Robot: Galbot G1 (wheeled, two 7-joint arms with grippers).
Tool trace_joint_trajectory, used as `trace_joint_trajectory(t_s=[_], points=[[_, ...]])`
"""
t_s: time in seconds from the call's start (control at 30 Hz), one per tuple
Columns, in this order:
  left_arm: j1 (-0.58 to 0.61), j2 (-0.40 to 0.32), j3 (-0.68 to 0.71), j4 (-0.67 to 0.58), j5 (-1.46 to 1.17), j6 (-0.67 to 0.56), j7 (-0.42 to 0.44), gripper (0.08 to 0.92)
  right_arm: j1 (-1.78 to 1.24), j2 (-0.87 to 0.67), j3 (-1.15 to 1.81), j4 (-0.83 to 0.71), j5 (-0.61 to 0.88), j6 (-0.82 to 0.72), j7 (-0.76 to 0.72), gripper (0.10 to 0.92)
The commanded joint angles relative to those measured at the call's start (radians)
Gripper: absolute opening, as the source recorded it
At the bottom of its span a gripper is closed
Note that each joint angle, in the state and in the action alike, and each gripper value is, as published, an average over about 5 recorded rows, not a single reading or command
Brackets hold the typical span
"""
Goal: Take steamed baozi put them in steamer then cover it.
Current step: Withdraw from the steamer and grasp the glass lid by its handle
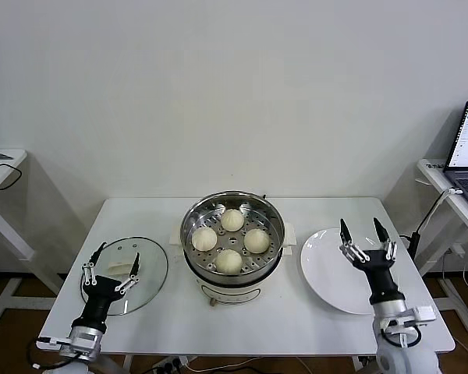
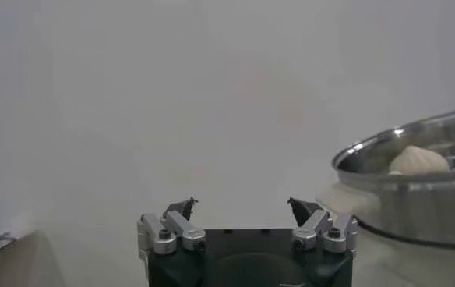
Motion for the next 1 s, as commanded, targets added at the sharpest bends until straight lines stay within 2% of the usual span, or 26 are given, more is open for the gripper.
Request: trace_joint_trajectory(t_s=[0.03,0.2,0.3,0.73,1.0], points=[[-0.021,0.028,-0.084,0.221,0.825,-0.284,-0.173,0.823,-0.066,0.111,0.006,-0.002,-0.038,0.063,0.034,0.823],[-0.047,0.059,-0.136,0.297,1.052,-0.283,-0.213,0.823,-0.048,0.119,-0.013,-0.022,-0.045,0.063,0.035,0.823],[-0.059,0.078,-0.150,0.319,1.096,-0.254,-0.210,0.823,-0.039,0.124,-0.019,-0.035,-0.048,0.064,0.034,0.823],[-0.193,0.073,-0.152,0.393,1.120,-0.146,-0.199,0.823,-0.015,0.118,-0.029,-0.074,-0.056,0.065,0.033,0.823],[-0.225,0.064,-0.112,0.383,1.094,-0.113,-0.188,0.823,-0.009,0.113,-0.025,-0.089,-0.062,0.067,0.032,0.823]])
